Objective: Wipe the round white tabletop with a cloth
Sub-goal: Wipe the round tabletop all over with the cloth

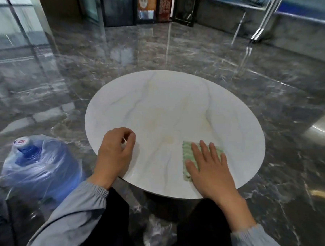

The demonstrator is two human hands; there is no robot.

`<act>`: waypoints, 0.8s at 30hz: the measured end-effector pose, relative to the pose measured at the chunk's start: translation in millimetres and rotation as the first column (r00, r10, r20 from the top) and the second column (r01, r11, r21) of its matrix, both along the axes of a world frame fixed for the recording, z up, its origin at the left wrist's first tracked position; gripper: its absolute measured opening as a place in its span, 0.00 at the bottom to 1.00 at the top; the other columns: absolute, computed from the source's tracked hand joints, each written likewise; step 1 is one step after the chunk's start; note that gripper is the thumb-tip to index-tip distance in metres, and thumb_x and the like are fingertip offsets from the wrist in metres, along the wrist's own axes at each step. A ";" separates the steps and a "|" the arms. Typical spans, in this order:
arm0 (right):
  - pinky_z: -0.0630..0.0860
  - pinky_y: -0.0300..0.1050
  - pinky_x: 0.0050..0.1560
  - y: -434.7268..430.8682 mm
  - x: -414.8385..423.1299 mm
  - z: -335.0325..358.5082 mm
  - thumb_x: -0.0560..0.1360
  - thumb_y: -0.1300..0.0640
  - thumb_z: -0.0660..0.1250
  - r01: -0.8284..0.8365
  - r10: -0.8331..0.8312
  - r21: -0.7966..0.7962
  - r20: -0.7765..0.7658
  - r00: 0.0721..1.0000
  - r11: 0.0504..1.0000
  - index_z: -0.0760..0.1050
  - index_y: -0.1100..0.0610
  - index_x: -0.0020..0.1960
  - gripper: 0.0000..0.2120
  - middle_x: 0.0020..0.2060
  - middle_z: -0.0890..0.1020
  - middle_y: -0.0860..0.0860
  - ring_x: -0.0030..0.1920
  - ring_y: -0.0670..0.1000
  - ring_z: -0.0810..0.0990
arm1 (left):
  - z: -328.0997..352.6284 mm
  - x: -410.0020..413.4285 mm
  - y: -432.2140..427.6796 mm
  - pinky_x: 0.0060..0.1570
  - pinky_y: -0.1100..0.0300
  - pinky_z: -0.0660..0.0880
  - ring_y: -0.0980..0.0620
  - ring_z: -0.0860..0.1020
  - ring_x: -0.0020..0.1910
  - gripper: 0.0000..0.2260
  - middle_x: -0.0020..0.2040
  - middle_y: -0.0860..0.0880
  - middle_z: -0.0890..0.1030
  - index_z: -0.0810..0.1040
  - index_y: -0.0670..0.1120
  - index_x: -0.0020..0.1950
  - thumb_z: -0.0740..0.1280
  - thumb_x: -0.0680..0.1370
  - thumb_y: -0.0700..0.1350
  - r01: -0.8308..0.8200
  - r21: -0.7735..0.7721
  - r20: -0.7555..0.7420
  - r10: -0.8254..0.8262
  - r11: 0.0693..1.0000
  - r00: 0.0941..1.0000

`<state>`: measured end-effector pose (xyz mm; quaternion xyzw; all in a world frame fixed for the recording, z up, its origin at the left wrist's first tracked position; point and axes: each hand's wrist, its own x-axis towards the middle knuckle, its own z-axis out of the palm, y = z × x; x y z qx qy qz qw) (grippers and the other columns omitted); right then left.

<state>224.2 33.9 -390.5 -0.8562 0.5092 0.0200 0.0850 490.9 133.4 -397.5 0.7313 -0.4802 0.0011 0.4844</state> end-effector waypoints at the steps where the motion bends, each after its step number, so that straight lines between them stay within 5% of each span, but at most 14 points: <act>1: 0.35 0.60 0.79 1.0 8.4 -0.3 0.84 0.37 0.42 0.017 -0.017 -0.001 -0.015 1.000 1.000 0.37 0.44 0.84 0.32 0.83 0.37 0.46 0.82 0.53 0.33 | -1.0 2.0 -3.7 0.47 0.65 0.63 0.54 0.74 0.44 0.08 0.42 0.59 0.77 0.76 0.55 0.48 0.68 0.82 0.42 -0.011 0.001 -0.007 0.011 1.000 1.000; 4: 0.33 0.62 0.78 31.2 48.2 -4.9 0.83 0.35 0.40 -0.109 0.109 -0.027 0.018 0.994 0.994 0.37 0.46 0.84 0.34 0.83 0.37 0.48 0.81 0.56 0.30 | -6.9 2.5 -8.7 0.49 0.62 0.64 0.50 0.75 0.47 0.04 0.44 0.54 0.79 0.78 0.52 0.50 0.66 0.84 0.46 -0.027 0.021 -0.019 0.028 0.999 0.999; 9: 0.30 0.55 0.78 66.7 59.2 -10.8 0.82 0.32 0.36 -0.323 0.327 -0.054 0.115 0.938 0.945 0.39 0.38 0.83 0.31 0.82 0.37 0.43 0.80 0.48 0.29 | -15.8 0.1 -6.4 0.48 0.56 0.68 0.53 0.72 0.47 0.12 0.44 0.56 0.76 0.78 0.51 0.52 0.60 0.84 0.57 -0.039 0.062 0.057 0.035 0.997 0.998; 13: 0.28 0.47 0.77 15.9 5.3 -7.4 0.83 0.34 0.39 -0.182 0.187 -0.088 0.048 0.981 0.979 0.38 0.36 0.82 0.29 0.82 0.39 0.41 0.81 0.47 0.32 | -17.6 -0.9 -6.4 0.45 0.58 0.67 0.58 0.69 0.45 0.11 0.43 0.58 0.75 0.76 0.54 0.51 0.60 0.83 0.58 -0.020 0.071 0.105 0.012 0.997 0.994; 18: 0.35 0.57 0.80 -20.2 -23.8 0.6 0.82 0.36 0.39 0.073 -0.072 0.022 -0.033 0.997 0.997 0.35 0.40 0.83 0.31 0.83 0.37 0.45 0.82 0.52 0.33 | -16.3 -4.5 -5.6 0.44 0.57 0.68 0.58 0.69 0.44 0.12 0.42 0.58 0.75 0.77 0.53 0.50 0.59 0.83 0.59 -0.044 0.082 0.119 0.034 0.996 0.992; 24: 0.30 0.59 0.77 78.3 54.6 -10.1 0.81 0.34 0.38 -0.313 0.314 -0.034 0.081 0.946 0.949 0.36 0.41 0.83 0.32 0.82 0.35 0.45 0.80 0.53 0.27 | -12.8 -7.7 -2.7 0.43 0.54 0.71 0.53 0.71 0.44 0.12 0.42 0.54 0.77 0.78 0.50 0.50 0.62 0.84 0.56 -0.050 0.081 0.116 0.040 0.995 0.992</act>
